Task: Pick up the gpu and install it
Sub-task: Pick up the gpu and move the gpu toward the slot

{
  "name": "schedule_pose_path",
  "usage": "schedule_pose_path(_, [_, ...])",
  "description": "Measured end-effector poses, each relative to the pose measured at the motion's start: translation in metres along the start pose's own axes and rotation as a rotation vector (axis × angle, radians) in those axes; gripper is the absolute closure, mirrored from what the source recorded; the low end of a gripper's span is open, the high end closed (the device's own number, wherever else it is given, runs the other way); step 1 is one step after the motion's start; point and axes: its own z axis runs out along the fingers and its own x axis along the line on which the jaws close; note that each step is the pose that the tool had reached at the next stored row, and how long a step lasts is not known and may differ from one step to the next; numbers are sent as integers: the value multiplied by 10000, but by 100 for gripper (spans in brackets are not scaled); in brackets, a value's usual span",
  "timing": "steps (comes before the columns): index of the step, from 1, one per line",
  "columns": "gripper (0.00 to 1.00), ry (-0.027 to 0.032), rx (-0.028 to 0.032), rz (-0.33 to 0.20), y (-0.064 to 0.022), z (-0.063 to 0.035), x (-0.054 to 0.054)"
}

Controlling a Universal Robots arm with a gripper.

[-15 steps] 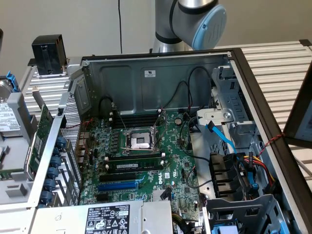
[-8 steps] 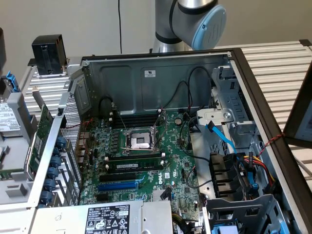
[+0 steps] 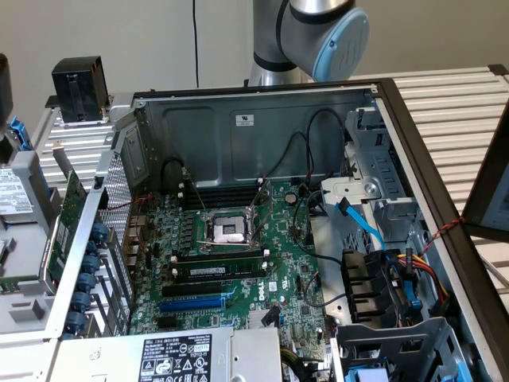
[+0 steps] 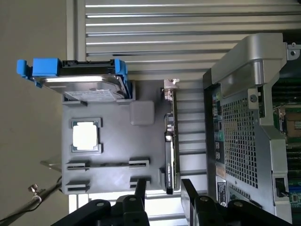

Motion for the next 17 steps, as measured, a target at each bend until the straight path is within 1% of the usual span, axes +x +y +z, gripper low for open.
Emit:
schedule_pose_path(3, [58, -88, -6, -8, -4, 43, 8])
schedule_pose_path(6, [58, -148, -1, -11, -10, 90, 19])
schedule_pose_path(10, [58, -162, 131, -11, -14, 134, 22])
schedule_pose_path(11, [58, -165, 150, -13, -16, 149, 23])
schedule_pose_path(17, [58, -166, 152, -5, -17, 258, 30])
